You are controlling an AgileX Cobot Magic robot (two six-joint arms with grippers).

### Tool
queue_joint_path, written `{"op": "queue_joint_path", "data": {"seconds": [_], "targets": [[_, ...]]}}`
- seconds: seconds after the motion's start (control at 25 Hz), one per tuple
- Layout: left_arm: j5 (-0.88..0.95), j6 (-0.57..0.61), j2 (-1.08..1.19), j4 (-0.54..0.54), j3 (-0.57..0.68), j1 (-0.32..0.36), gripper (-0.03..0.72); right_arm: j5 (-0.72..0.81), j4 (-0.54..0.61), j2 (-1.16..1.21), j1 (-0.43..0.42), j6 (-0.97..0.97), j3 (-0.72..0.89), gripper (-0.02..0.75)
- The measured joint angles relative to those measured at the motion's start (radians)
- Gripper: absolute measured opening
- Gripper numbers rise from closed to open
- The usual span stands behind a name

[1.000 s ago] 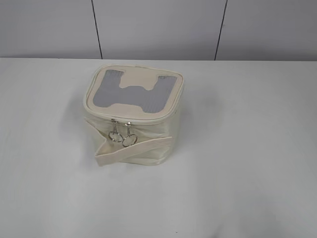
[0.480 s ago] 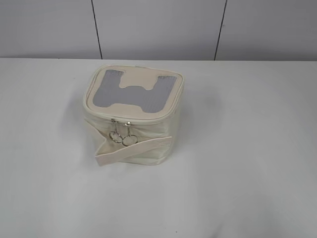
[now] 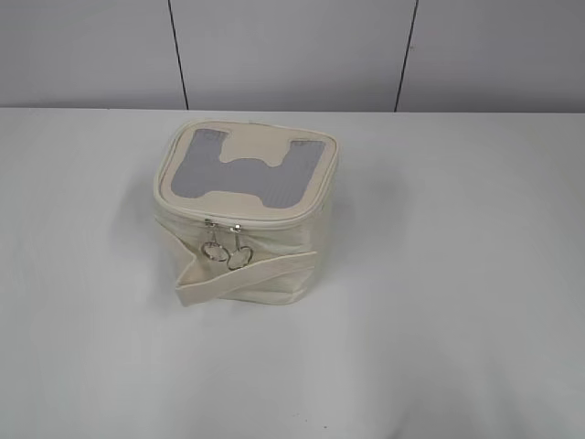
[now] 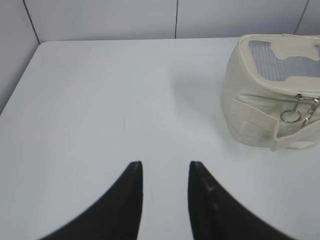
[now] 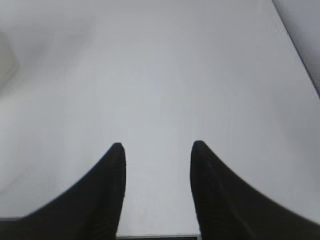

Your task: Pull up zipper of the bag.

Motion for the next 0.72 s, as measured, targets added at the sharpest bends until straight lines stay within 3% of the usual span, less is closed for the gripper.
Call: {"op": "queue_joint_path", "data": {"seconds": [0.12, 0.72], "targets": [[0.000, 0.000, 0.000, 0.000, 0.000, -0.004, 0.239, 0.000, 0.000, 0.000, -0.038, -0.001, 0.000, 0.347], [0.000, 0.000, 0.000, 0.000, 0.000, -0.007, 0.239, 0.000, 0.000, 0.000, -0.039, -0.001, 0.000, 0.346]]}}
